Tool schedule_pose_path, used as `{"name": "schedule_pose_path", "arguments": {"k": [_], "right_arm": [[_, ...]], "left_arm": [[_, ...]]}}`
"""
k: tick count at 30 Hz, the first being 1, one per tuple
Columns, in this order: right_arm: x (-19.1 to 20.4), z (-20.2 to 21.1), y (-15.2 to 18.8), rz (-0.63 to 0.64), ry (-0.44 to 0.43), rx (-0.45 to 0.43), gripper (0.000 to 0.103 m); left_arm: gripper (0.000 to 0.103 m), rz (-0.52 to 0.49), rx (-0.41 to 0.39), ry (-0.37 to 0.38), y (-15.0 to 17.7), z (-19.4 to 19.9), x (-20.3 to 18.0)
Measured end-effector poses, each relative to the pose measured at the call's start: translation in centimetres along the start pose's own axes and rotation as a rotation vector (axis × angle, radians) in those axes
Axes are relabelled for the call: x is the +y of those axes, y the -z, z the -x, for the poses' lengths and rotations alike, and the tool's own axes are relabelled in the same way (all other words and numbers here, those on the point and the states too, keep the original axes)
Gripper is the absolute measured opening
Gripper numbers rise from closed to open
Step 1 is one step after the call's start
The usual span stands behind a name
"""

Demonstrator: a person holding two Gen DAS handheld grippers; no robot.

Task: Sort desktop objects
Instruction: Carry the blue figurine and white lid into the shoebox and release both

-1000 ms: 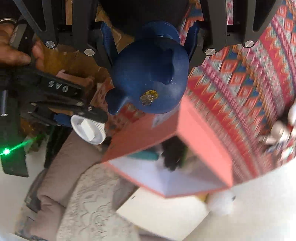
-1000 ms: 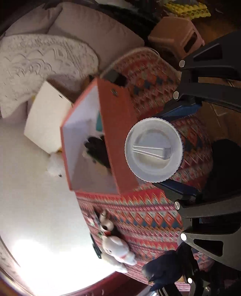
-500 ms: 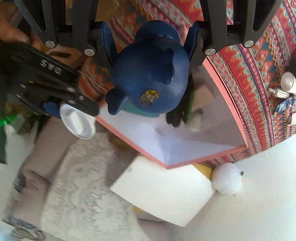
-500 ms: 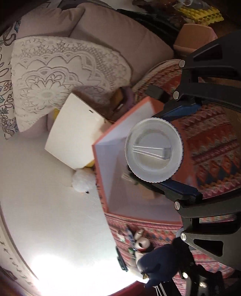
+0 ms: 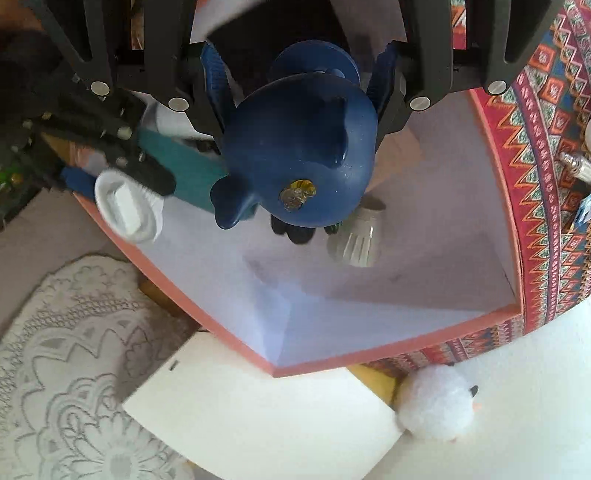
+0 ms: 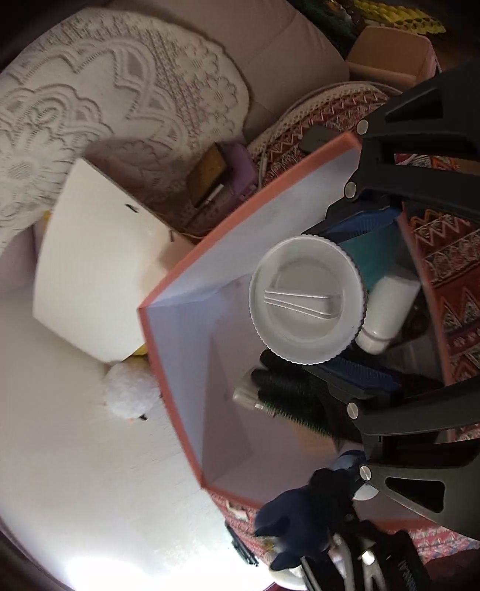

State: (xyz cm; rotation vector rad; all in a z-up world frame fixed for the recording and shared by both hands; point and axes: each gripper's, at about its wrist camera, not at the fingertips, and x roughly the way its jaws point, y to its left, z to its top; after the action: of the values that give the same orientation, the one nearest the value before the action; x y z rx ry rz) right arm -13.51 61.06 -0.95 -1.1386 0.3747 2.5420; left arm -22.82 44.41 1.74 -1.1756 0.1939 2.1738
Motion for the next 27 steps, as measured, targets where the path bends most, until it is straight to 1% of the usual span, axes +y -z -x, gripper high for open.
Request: {"name": "schedule_pose_path", "arguments": {"k": [1,2,3,4,5,6,10,14,17,21,27], "right_arm": [[0.0,-0.6,0.0,0.007,-0.003,0.009,0.063],[0.2,-1.0,0.1,0.019,-0.004,0.016,0.064],[0.4,-1.3,0.3,0.032,-0.003,0.023,0.065],[0.7,-1.7,0.4,0.046,0.005,0.029,0.067],[0.9,-1.8,0.6,0.056,0.020,0.026,0.077],[1.0,-1.7,0.9,0.062,0.035,0.019,0.083],[1.1,-0.7,1.7,0.065,0.074,0.001,0.085],[1.3,2.2,2.5,0.053,0.088,-0.031,0.085],[1.9,5.5,3.7,0.065,0.106,-0.064,0.085],[3.2,9.6,5.8,0.076,0.103,-0.085,0.085],[6.1,15.1,11.2,0.123,0.097,-0.076,0.085]], "left_arm": [[0.055,0.009,-0.013,-0.002,-0.2,-0.1,0.2],[0.064,0.019,-0.031,-0.005,-0.3,-0.1,0.4],[0.077,0.022,-0.050,-0.003,-0.4,0.2,0.4],[0.082,0.021,-0.068,0.002,-0.5,0.6,0.4],[0.088,0.016,-0.083,-0.001,-0.5,1.1,0.3],[0.090,0.009,-0.097,-0.006,-0.4,1.6,0.2],[0.091,-0.019,-0.153,-0.029,0.1,3.8,-0.1],[0.092,-0.014,-0.156,-0.041,2.0,6.1,0.3],[0.092,-0.008,-0.148,-0.036,4.3,7.9,0.4],[0.092,-0.005,-0.134,-0.025,7.8,10.2,0.3],[0.092,0.001,-0.114,-0.009,13.0,13.7,0.2]]}}
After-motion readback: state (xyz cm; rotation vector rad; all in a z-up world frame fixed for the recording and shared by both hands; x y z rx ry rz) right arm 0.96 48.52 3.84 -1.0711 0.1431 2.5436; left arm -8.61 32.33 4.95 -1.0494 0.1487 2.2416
